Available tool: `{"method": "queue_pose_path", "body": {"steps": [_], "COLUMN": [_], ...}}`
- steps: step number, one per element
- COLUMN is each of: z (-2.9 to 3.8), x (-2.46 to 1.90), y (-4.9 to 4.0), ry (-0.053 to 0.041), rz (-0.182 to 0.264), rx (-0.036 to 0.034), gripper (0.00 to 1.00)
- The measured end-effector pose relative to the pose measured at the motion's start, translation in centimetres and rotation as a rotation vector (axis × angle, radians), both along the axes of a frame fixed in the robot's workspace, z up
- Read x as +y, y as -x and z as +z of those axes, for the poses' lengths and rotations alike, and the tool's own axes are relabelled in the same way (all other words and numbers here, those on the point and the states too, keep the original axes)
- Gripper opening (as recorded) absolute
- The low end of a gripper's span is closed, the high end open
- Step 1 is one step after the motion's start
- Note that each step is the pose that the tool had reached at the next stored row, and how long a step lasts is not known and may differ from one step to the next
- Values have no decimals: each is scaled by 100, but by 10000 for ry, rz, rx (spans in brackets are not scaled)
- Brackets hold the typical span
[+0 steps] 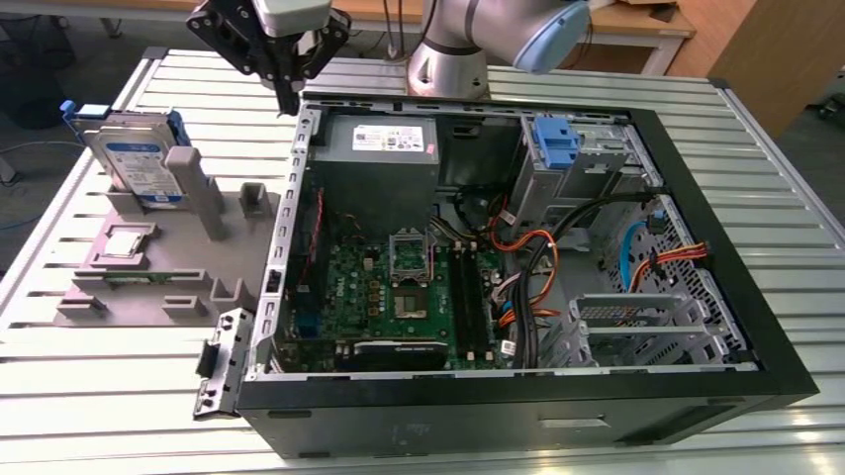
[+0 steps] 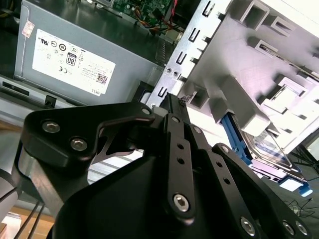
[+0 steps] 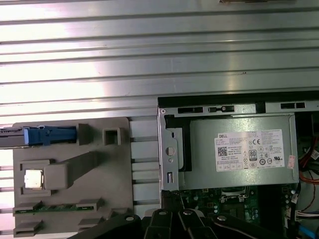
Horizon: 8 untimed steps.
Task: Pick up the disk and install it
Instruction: 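Reach for the disk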
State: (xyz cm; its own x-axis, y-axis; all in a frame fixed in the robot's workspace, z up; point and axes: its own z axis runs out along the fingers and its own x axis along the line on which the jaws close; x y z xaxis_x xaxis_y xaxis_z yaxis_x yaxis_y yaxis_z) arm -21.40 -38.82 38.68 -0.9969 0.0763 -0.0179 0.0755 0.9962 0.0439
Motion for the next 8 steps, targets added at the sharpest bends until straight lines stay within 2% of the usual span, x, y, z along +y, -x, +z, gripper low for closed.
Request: {"method": "queue_pose_path", "body": {"steps": [8], "z": [-2], "x": [0], "y": [22], "ry": [0], "rz": [1], "rx": [6], "gripper": [10]}}
